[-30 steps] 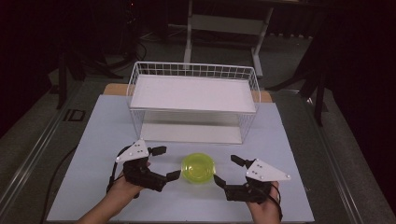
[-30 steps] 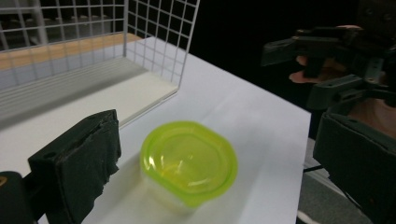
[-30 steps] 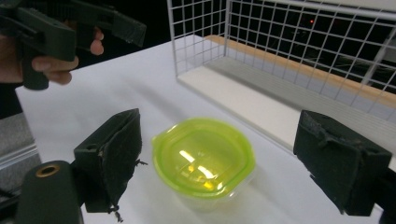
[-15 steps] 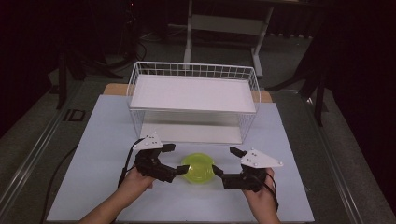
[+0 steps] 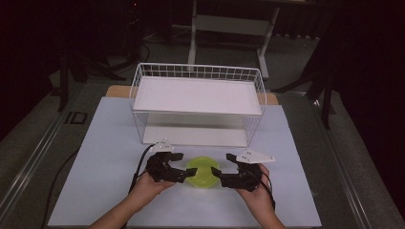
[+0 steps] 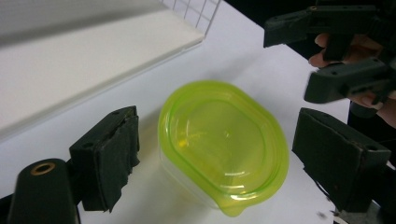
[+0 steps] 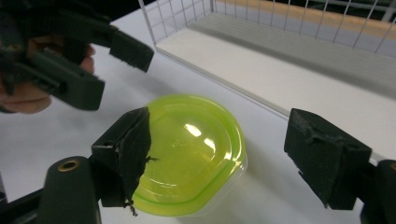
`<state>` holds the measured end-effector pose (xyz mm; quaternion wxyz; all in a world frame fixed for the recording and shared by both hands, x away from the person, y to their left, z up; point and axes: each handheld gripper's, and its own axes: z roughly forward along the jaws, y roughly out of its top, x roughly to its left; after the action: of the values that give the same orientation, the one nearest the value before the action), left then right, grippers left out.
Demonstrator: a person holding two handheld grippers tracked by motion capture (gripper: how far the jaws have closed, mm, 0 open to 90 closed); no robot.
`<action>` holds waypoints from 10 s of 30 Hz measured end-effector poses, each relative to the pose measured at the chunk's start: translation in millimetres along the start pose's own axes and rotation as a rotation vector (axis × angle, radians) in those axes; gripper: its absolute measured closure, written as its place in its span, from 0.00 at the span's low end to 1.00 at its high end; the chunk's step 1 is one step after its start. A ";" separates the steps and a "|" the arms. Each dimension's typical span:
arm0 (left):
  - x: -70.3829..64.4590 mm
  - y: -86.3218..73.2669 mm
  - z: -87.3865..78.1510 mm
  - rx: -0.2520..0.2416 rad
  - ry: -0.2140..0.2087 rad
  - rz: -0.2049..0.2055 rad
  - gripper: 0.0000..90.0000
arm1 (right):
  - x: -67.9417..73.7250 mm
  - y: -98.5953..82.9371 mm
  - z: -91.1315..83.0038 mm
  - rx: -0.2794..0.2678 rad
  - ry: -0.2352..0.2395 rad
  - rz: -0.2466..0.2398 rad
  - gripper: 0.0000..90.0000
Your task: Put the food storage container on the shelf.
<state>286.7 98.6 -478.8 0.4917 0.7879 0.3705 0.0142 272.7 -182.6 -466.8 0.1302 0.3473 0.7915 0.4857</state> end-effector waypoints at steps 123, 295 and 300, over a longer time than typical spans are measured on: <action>63.4 25.7 24.8 -0.047 0.104 -0.182 0.91 | -45.9 42.7 67.4 0.105 -0.086 0.214 0.88; 8.8 -55.3 -87.6 -0.246 0.018 0.185 0.02 | -6.2 -15.8 -16.8 -0.019 -0.029 -0.008 0.16; 12.2 -65.8 -92.2 -0.232 0.026 0.184 0.02 | -7.1 -24.7 -27.3 -0.011 -0.040 0.009 0.16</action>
<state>222.4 192.3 -487.0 0.5712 0.7561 0.2991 0.1120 252.6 -213.1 -475.5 0.1457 0.3597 0.7846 0.4835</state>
